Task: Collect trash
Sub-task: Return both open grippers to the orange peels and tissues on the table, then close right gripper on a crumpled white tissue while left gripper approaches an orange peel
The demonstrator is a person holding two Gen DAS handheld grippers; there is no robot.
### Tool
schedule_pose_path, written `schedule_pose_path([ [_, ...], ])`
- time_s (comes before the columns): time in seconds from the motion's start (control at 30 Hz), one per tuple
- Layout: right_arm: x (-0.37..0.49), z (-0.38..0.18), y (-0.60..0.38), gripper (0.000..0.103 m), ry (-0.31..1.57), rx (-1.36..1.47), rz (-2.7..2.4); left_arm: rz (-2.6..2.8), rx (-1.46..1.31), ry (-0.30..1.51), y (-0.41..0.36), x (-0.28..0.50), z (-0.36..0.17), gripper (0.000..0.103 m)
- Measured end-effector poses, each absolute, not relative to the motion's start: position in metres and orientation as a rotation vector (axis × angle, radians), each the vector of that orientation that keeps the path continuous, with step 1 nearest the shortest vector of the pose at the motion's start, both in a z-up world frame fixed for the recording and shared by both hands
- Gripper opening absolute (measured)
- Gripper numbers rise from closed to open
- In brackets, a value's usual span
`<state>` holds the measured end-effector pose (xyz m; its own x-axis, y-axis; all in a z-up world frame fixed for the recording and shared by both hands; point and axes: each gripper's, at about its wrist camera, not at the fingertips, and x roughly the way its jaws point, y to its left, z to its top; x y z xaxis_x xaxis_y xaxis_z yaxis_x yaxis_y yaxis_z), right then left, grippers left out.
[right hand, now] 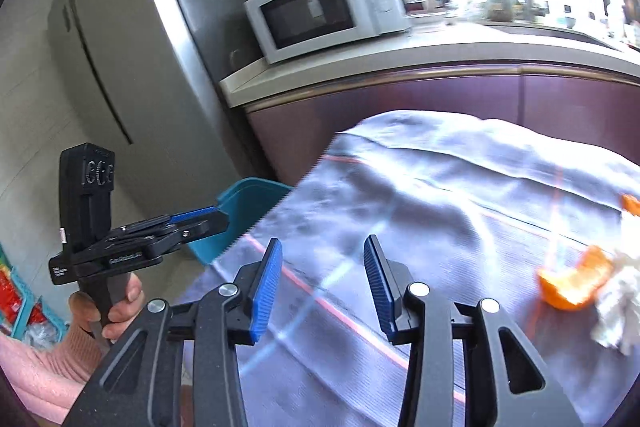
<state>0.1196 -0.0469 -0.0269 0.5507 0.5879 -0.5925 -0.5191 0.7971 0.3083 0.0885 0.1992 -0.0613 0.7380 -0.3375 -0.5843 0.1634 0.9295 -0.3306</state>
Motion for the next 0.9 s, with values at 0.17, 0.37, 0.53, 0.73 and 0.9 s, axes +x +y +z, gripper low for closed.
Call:
schedule_pose_path([
  [0.17, 0.109, -0.030, -0.105, 0.041, 0.723, 0.135, 0.521, -0.397, -0.230, 0.715, 0.144, 0.096, -0.060, 0.049],
  [0.37, 0.104, -0.041, -0.170, 0.041, 0.714, 0.193, 0.367, -0.496, -0.186, 0.762, 0.080, 0.109, -0.067, 0.049],
  [0.53, 0.105, -0.049, -0.215, 0.041, 0.699, 0.235, 0.257, -0.547, -0.174, 0.803, 0.041, 0.123, -0.071, 0.049],
  [0.73, 0.119, -0.058, -0.241, 0.041, 0.718, 0.261, 0.209, -0.572, -0.144, 0.844, 0.001, 0.148, -0.078, 0.049],
  [0.9, 0.131, -0.067, -0.248, 0.041, 0.750, 0.251, 0.192, -0.576, -0.099, 0.867, -0.028, 0.163, -0.082, 0.048],
])
